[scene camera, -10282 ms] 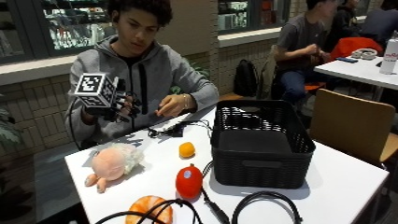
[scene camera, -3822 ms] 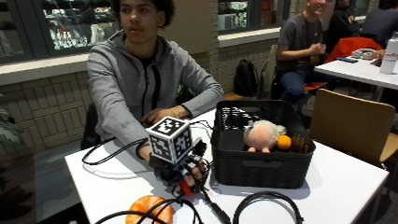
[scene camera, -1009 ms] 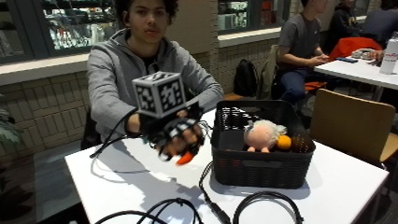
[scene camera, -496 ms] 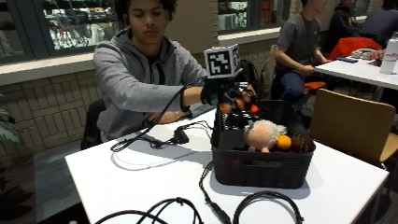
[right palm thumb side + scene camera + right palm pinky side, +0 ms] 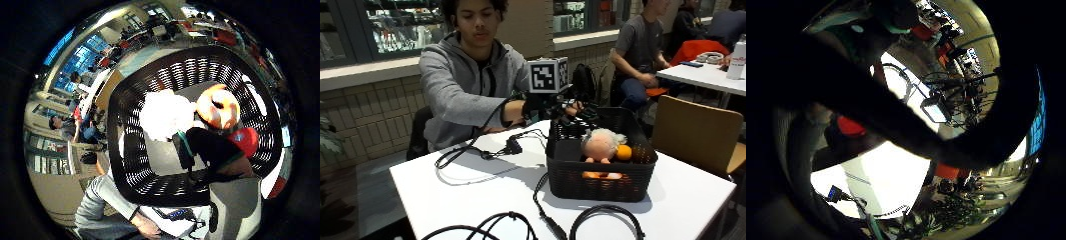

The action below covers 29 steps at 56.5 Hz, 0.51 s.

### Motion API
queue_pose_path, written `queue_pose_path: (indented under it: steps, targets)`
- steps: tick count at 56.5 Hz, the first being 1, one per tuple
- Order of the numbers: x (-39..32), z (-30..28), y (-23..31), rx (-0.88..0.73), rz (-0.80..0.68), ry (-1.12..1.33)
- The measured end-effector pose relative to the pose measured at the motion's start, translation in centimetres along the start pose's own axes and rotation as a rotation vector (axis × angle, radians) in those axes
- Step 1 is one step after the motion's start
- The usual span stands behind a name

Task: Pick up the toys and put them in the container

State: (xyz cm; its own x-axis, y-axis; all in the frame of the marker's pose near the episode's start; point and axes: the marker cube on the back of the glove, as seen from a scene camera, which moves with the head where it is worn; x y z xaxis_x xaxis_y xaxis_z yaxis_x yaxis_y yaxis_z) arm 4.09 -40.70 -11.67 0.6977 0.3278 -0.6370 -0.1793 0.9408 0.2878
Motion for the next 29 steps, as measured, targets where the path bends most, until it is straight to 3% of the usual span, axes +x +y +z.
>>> queue_pose_path:
  steps: [10,19,29]
  targets:
    - [4.8,1.6,6.0,-0.015,0.018,0.075]
    - [13.4,3.6,12.5,-0.061,0.228,0.066]
    - [20.4,6.0,18.4,-0.156,0.351,-0.049]
